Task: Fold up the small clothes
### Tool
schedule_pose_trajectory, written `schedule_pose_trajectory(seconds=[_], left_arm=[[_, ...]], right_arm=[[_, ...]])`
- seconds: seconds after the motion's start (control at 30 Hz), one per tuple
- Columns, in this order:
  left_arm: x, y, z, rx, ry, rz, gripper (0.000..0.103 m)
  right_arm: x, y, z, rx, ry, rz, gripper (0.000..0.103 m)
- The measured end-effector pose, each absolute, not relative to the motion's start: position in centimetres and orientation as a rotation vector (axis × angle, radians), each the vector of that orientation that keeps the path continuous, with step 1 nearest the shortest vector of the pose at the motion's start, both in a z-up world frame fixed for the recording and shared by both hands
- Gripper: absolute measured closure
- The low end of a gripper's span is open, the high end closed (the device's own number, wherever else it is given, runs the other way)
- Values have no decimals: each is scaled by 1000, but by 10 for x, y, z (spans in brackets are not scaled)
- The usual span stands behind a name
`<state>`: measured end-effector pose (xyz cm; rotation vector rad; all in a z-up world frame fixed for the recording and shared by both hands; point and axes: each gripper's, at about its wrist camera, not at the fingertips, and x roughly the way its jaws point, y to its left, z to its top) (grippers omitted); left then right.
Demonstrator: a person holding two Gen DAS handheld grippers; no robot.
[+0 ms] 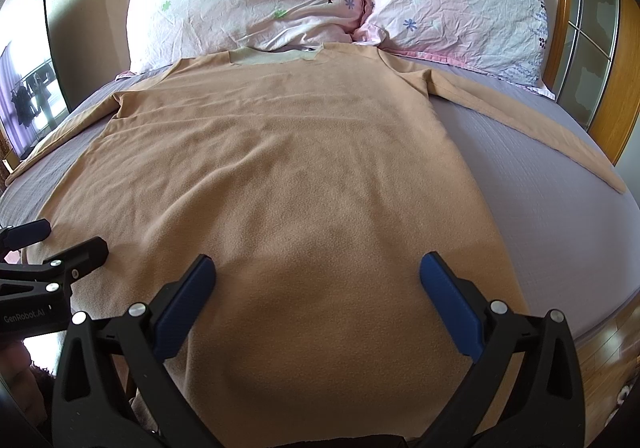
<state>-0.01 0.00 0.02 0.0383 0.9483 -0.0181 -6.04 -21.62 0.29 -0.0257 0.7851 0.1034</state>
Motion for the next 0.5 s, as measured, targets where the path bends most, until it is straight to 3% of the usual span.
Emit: schedule_pose_trajectory(seconds=[0.5], left_arm=[[0,0,0,38,947,-18,1]], right_arm=[[-61,-217,4,-26,784,103,2]])
